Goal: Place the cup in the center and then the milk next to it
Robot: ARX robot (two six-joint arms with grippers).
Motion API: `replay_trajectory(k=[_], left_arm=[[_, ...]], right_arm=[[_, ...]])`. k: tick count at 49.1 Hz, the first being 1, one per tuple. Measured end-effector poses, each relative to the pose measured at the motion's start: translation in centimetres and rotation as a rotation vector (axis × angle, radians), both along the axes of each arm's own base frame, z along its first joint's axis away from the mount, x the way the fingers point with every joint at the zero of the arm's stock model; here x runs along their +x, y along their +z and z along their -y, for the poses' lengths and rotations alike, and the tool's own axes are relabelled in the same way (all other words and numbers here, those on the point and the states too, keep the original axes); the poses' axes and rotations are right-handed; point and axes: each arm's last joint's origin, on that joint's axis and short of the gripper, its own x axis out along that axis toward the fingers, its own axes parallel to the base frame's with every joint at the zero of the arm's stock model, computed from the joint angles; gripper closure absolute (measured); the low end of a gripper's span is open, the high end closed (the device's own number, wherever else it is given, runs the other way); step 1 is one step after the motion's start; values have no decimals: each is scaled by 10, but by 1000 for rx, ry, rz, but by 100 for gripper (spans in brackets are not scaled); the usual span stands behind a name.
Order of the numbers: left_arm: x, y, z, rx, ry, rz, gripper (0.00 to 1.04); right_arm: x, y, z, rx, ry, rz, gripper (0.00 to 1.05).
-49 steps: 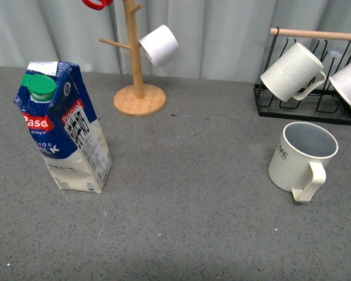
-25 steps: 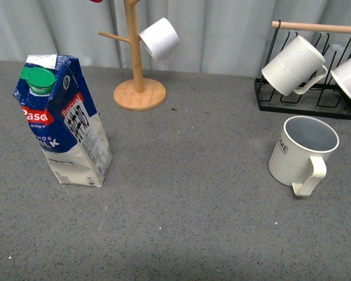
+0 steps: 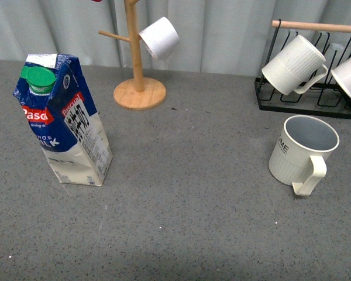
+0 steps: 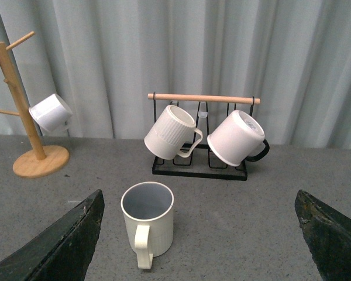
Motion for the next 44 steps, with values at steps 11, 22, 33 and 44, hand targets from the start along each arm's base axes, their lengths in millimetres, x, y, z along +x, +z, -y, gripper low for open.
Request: replay_trajectory(k=[11, 22, 33, 44], left_arm=[[0, 0, 0, 0, 0, 0, 7], [0, 0, 0, 0, 0, 1, 7], [0, 0, 0, 0, 0, 1, 7], [0, 0, 0, 0, 0, 1, 7]], right_arm=[[16, -1, 2, -213, -152, -194, 9], [68, 8, 13, -134, -117, -300, 9], [136, -8, 16, -54, -74, -514, 9], [174, -21, 12, -12, -52, -654, 9]])
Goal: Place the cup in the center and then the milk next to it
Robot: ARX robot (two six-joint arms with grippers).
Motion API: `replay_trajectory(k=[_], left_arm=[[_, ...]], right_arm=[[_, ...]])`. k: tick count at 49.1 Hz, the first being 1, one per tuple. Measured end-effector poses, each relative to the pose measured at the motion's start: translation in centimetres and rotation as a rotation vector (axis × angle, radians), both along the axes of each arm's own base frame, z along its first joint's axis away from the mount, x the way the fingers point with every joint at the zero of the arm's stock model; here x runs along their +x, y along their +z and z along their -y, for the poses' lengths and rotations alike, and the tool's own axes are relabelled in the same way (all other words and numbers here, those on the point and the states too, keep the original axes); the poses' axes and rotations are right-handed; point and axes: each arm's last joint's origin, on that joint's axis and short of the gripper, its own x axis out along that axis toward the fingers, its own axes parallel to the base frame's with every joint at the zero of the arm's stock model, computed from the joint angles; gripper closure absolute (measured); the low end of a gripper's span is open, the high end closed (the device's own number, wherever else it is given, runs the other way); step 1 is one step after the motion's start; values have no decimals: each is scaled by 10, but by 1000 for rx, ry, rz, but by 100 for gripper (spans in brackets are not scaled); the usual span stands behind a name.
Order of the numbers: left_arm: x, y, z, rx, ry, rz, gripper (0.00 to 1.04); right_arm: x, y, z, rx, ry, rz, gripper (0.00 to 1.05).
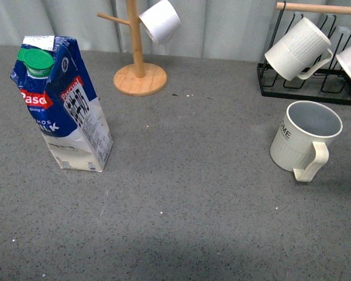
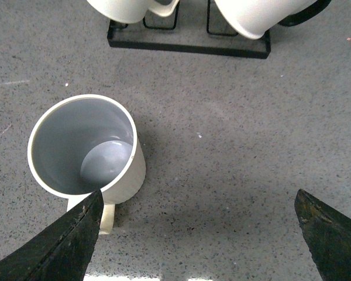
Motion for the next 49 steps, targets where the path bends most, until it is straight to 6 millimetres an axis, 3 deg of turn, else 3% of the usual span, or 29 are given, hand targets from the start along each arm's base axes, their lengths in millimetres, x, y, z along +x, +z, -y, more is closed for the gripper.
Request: replay_trajectory(k=[14, 32, 49], left_arm=[[0, 0, 0, 0, 0, 0, 7], [0, 0, 0, 0, 0, 0, 7], [0, 0, 0, 0, 0, 0, 7]], right_arm=[[41, -25, -7, 54, -23, -126, 9], [75, -40, -11, 132, -72, -212, 9], [85, -44, -15, 149, -96, -295, 73]])
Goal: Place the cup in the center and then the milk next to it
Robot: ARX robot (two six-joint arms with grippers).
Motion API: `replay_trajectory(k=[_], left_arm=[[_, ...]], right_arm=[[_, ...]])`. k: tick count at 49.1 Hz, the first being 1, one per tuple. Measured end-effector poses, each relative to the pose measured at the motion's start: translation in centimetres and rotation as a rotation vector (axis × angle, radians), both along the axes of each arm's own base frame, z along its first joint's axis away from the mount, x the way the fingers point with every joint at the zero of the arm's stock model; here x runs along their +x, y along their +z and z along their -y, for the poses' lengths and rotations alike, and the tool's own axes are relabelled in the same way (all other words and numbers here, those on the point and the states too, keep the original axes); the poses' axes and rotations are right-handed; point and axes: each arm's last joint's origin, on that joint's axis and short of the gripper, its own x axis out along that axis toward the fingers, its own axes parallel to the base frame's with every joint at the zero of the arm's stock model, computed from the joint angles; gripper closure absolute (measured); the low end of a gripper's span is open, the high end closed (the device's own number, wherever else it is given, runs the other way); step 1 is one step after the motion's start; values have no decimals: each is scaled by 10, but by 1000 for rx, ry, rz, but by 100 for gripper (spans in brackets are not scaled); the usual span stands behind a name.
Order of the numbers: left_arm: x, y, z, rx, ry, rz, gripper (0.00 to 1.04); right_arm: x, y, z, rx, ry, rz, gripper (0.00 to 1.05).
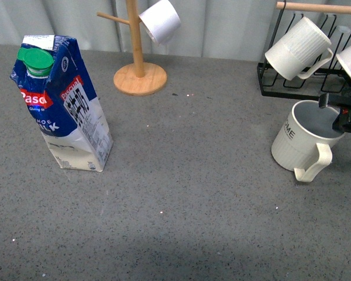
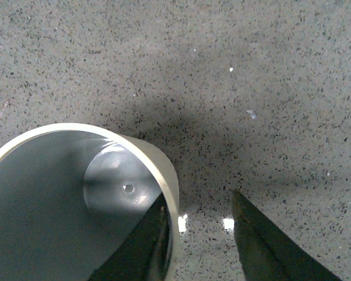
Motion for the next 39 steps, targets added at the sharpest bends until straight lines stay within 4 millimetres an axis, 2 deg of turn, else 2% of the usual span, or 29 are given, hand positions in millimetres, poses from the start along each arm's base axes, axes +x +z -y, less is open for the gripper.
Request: replay_trajectory(k=[8, 20, 26, 32, 36, 39], left_arm=[[0, 0, 0, 0, 0, 0, 7], [0, 0, 0, 0, 0, 0, 7], [0, 0, 0, 0, 0, 0, 7], [0, 0, 0, 0, 0, 0, 7], [0, 0, 0, 0, 0, 0, 7], [0, 0, 0, 0, 0, 0, 7]], right_arm=[[1, -3, -2, 24, -6, -24, 103], [4, 2, -4, 27, -10, -31, 103], [3, 10, -11, 65, 23, -46, 103], [4, 20, -26, 101, 76, -41, 103], [6, 27, -49, 117, 140, -35, 103], [6, 28, -59, 118, 163, -41, 103]])
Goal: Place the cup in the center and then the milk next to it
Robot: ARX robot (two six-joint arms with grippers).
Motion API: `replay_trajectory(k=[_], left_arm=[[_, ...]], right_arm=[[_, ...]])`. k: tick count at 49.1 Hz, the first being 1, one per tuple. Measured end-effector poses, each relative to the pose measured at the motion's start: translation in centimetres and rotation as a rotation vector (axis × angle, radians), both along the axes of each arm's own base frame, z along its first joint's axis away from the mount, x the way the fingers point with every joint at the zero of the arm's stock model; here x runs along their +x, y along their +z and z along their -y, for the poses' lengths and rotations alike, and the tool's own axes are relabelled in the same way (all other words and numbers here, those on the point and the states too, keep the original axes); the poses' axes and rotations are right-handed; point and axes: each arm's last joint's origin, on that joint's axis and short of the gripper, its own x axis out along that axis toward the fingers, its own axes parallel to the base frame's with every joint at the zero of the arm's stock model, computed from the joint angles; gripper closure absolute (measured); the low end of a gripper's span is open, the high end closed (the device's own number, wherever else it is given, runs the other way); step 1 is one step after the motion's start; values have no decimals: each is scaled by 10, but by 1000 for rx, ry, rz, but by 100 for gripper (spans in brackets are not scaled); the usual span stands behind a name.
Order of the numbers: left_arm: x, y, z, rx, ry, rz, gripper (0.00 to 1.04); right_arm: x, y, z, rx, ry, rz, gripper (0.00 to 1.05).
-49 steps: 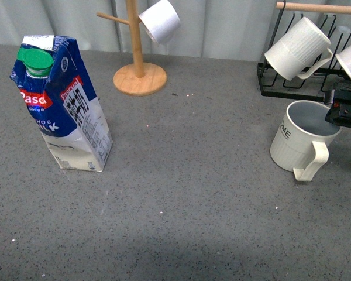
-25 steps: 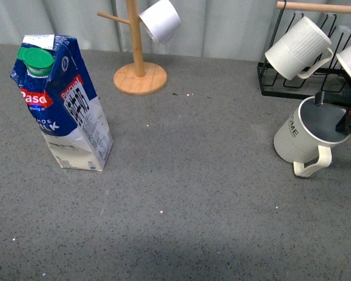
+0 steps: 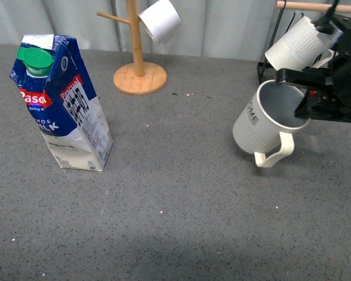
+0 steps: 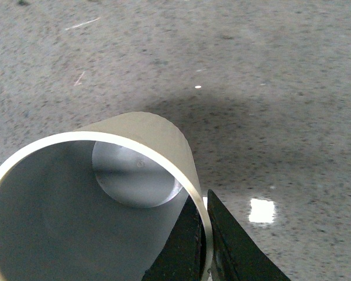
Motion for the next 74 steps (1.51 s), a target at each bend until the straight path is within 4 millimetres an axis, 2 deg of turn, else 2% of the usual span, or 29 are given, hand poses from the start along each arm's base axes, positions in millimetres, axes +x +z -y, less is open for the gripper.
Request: replay_trajectory(k=[6, 16, 37, 51, 54, 63, 70, 74], left_arm=[[0, 0, 0, 0, 0, 0, 7], [0, 0, 0, 0, 0, 0, 7], [0, 0, 0, 0, 0, 0, 7], [0, 0, 0, 0, 0, 0, 7], [0, 0, 0, 0, 0, 0, 7], [0, 0, 0, 0, 0, 0, 7], [0, 0, 0, 0, 0, 0, 7], [0, 0, 0, 0, 0, 0, 7]], right_arm=[[3, 0, -25, 7, 52, -13, 103], [4, -11, -52, 4, 104, -67, 103], [11, -18, -78, 4, 137, -86, 103], [12, -22, -81, 0, 132, -94, 103], [12, -22, -81, 1, 130, -94, 91], [15, -20, -78, 13, 119, -74, 66], [17, 0, -72, 47, 106, 37, 37], [17, 14, -71, 59, 105, 88, 25]])
